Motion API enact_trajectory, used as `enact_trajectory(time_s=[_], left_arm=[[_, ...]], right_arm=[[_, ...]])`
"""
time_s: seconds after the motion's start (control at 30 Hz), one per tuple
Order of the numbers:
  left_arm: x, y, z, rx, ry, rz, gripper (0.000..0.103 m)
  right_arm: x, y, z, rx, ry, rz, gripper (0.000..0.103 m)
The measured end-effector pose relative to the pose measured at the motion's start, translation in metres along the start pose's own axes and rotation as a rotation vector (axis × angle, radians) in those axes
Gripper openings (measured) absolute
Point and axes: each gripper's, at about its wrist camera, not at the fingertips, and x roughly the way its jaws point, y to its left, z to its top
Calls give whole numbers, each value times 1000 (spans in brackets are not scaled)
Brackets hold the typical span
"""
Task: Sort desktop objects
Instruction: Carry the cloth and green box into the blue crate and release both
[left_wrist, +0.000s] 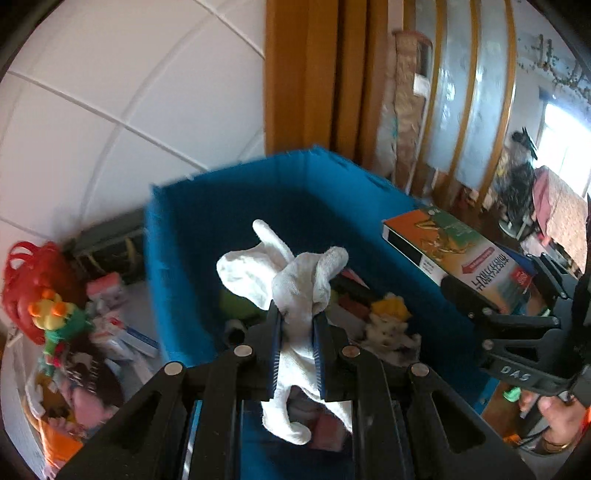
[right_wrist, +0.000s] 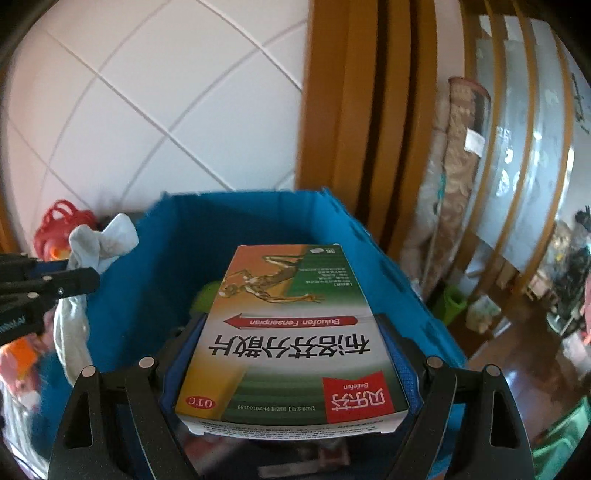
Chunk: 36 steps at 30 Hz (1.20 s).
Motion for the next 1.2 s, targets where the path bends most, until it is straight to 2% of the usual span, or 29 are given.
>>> enact_trajectory(time_s=[0.1, 0.23, 0.37, 0.5, 0.6, 0.7, 0.8, 0.83, 0.9, 1.0, 1.2], left_arm=[[32, -16, 0, 5, 80, 0, 15], [56, -31, -1, 9, 145, 10, 15], [68, -40, 0, 17, 169, 25, 15], [69, -49, 0, 33, 170, 35, 15], [69, -53, 2, 52, 154, 77, 15], [68, -57, 3, 69, 148, 106, 22], [66, -58, 3, 82, 141, 125, 44], [64, -58, 2, 85, 131, 136, 56], [61, -57, 3, 90, 112, 154, 66], [57, -55, 5, 91, 98, 169, 66], [52, -49, 4, 80, 88, 175, 66]], right_arm=[[16, -17, -10, -16, 33, -3, 87], [27, -31, -20, -53, 47, -14, 87], [35, -47, -21, -56, 43, 14, 87], [39, -50, -19, -94, 28, -45, 87], [40, -54, -17, -94, 28, -27, 87], [42, -55, -17, -106, 25, -32, 87], [43, -53, -15, -119, 24, -27, 87], [43, -52, -15, -123, 24, -28, 88], [42, -50, -15, -130, 23, -33, 91], [41, -48, -14, -137, 16, -36, 103], [43, -44, -14, -153, 19, -49, 103]])
